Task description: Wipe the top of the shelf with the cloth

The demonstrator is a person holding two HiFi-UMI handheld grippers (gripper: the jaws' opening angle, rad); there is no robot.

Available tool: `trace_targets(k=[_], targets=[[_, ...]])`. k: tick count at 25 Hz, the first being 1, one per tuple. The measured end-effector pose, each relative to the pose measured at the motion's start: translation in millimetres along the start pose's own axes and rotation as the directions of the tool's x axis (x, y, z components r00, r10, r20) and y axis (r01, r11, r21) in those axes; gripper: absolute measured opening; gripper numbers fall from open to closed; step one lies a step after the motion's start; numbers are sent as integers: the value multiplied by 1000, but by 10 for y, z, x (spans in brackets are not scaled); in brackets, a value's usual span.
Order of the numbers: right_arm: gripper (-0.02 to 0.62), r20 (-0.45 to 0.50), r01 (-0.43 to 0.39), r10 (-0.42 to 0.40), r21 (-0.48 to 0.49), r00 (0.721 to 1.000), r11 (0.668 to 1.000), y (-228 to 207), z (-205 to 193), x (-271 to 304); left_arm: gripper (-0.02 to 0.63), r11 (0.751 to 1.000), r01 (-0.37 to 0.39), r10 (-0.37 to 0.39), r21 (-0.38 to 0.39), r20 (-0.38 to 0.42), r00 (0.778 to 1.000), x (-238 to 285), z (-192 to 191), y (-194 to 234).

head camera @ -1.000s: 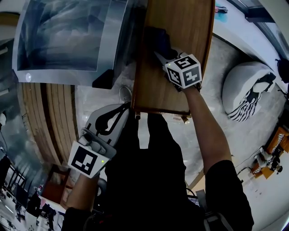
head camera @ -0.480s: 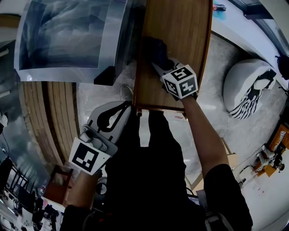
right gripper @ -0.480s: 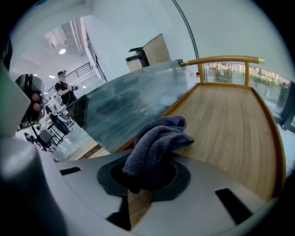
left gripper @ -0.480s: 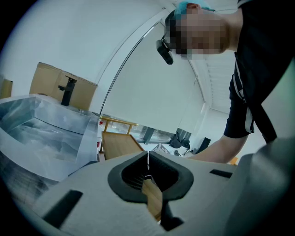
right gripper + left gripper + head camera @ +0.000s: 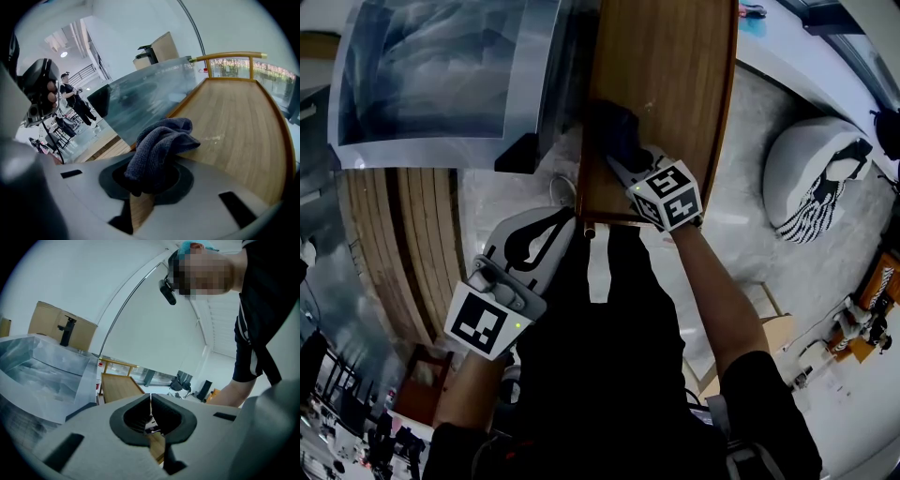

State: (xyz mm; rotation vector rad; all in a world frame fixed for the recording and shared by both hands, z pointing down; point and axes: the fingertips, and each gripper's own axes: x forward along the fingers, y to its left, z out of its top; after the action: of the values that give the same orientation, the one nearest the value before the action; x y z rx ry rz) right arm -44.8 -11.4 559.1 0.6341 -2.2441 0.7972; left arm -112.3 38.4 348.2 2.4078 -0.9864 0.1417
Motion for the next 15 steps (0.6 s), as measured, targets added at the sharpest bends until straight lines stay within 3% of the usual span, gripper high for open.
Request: trace_targets(k=[15], targets=[[61,-53,-89,91,39,994,995,531,-496,-131,26,1000,19,-19,-4,-8,1000,104,-42,-100]])
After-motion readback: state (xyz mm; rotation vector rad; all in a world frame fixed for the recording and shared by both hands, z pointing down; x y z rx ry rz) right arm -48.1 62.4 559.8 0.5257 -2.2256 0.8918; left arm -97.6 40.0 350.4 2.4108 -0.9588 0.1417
